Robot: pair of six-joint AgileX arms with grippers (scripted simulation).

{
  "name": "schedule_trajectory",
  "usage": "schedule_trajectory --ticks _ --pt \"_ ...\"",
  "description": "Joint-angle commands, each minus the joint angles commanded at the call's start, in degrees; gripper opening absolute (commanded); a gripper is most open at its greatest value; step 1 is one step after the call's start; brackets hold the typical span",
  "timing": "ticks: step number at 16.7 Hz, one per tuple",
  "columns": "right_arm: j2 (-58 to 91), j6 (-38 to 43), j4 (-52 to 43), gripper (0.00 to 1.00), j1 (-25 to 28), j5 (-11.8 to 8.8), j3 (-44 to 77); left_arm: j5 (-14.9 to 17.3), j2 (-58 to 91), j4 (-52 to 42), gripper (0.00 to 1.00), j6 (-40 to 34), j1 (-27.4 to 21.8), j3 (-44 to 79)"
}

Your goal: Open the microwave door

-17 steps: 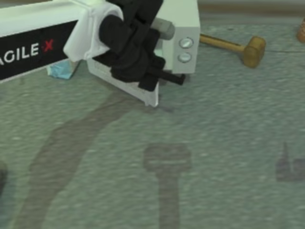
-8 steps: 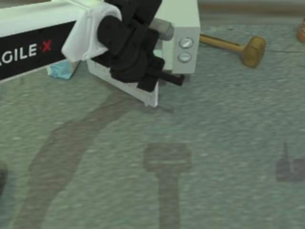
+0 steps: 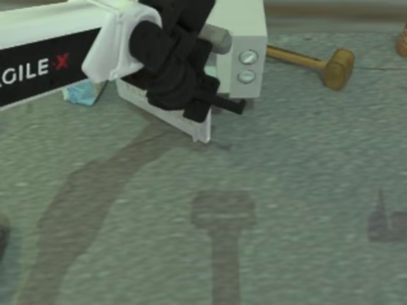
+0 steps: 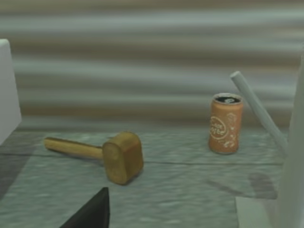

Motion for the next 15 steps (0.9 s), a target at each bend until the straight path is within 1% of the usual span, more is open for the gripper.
schedule_trajectory --ticks 8,11,15 --pt "0.00 0.00 0.00 1.00 0.00 0.00 0.00 0.00 0.00 0.00 0.00 0.00 0.00 0.00" --pt "0.00 0.00 0.00 1.00 0.00 0.00 0.00 0.83 -0.42 0.20 0.00 0.64 -0.07 -0.65" --pt "0.00 0.00 0.00 1.00 0.00 0.00 0.00 3.38 -3.05 0.98 0.00 5.64 1.65 -4.18"
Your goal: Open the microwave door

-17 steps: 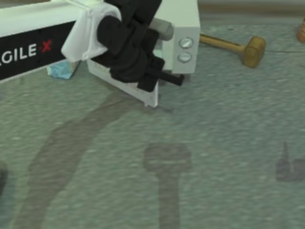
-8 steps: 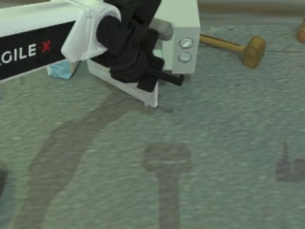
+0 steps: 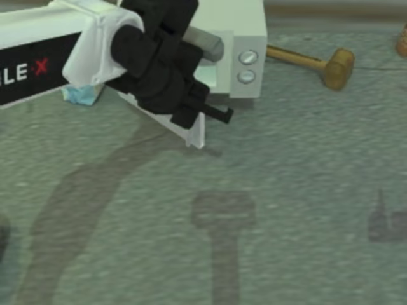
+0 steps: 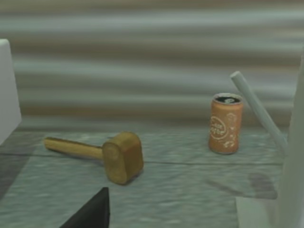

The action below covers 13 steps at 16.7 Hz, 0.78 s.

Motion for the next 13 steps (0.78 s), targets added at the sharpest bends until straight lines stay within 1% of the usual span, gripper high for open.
schedule_trajectory --ticks 2,13 --pt "0.00 0.00 0.00 1.00 0.00 0.00 0.00 0.93 -0.97 0.35 0.00 1.74 0.57 -1.11" --pt "0.00 0.00 0.00 1.00 0.00 0.00 0.00 1.01 -1.05 0.39 0.00 1.88 0.61 -1.19"
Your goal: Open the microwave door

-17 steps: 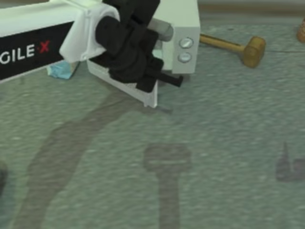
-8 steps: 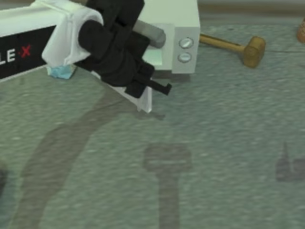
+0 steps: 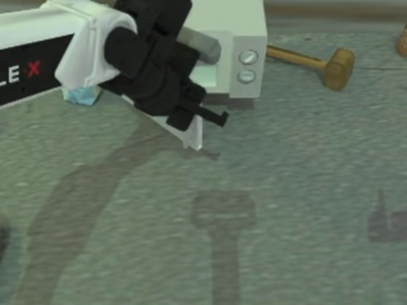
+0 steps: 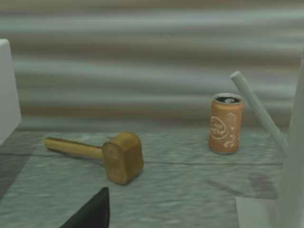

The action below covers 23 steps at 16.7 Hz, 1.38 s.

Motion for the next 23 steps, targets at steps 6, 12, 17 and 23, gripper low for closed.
schedule_trajectory --ticks 6,12,17,23 --pt "0.00 0.00 0.00 1.00 0.00 0.00 0.00 0.00 0.00 0.00 0.00 0.00 0.00 0.00" --pt "0.00 0.00 0.00 1.00 0.00 0.00 0.00 0.00 0.00 0.00 0.00 0.00 0.00 0.00" --pt "0.00 0.00 0.00 1.00 0.00 0.00 0.00 0.82 -0.30 0.06 0.00 0.65 -0.01 -0.48" --pt "0.00 0.00 0.00 1.00 0.00 0.00 0.00 4.61 -3.32 0.16 0.00 7.95 2.78 -4.12"
